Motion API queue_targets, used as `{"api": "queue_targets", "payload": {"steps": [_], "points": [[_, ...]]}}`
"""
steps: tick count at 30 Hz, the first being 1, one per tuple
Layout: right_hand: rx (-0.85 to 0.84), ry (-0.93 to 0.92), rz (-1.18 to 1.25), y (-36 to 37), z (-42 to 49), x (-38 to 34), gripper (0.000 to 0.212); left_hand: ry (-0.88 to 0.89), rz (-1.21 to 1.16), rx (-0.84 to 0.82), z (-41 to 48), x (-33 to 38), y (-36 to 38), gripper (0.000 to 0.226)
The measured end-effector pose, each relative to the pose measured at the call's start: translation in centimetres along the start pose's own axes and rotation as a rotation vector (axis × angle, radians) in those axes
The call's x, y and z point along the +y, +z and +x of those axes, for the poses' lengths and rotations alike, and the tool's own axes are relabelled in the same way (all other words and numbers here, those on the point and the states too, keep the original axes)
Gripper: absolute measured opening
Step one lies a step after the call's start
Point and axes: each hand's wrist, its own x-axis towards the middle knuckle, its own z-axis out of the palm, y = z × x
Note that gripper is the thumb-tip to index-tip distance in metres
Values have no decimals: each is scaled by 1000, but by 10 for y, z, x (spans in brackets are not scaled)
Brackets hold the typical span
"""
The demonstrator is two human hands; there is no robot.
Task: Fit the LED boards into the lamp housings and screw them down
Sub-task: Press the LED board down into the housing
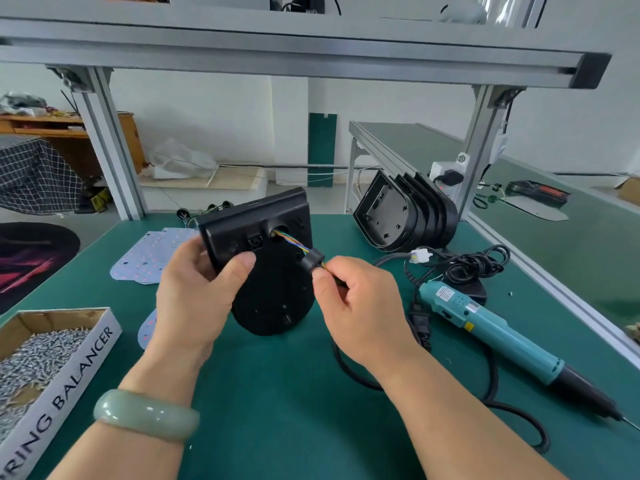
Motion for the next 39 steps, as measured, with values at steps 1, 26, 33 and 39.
{"api": "queue_targets", "payload": {"steps": [1, 26, 33, 39], "points": [[10, 11, 7, 0, 0, 0, 42, 39, 56, 47, -2, 2, -2, 35], [-307, -157, 109, -16, 4, -18, 41, -493, -715, -241, -30, 32, 43, 40], [-335, -232, 0, -28, 2, -9, 47, -482, -733, -206, -19, 36, 43, 29], [-228, -113, -182, -26, 3, -4, 33, -372, -161, -457, -23, 37, 23, 35]]}}
